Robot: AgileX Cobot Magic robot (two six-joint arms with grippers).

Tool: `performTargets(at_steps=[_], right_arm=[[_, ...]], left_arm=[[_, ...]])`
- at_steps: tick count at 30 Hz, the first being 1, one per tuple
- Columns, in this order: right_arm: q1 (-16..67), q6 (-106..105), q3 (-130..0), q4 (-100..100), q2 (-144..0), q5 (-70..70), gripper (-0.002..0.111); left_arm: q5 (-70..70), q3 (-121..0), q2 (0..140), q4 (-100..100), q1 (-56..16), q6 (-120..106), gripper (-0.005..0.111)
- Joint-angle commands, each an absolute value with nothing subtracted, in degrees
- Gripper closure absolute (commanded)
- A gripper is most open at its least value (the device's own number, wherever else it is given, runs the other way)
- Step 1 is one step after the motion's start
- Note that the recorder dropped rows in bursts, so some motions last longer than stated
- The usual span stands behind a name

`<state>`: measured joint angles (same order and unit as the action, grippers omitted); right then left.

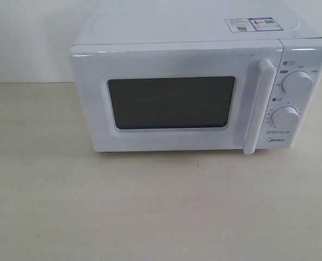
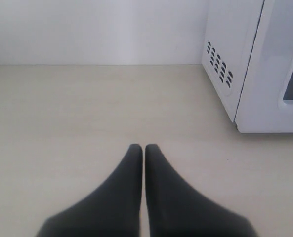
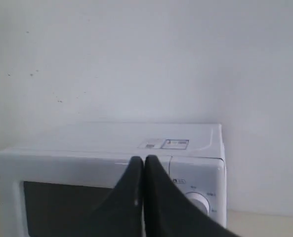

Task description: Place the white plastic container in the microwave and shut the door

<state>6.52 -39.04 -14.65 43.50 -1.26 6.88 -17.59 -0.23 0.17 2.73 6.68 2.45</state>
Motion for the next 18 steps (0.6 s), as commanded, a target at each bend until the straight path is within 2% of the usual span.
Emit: performTargets(at_steps=[1,10,18], right_arm=[[4.4,-37.5,-9.6,43.4,0.0,4.1,0.108],[2.2,-36.5,-1.5,43.4,0.0,0.7,0.108],[2.2,-35.8,0.0,43.4,0.0,0.7,0.108]], left_arm=[[-17.4,0.0,0.0,2.4,6.9,3.1,0.103],[-17.6,0.0,0.0,2.4,6.9,3.1,0.103],[-17.6,0.0,0.0,2.4,6.9,3.1,0.103]])
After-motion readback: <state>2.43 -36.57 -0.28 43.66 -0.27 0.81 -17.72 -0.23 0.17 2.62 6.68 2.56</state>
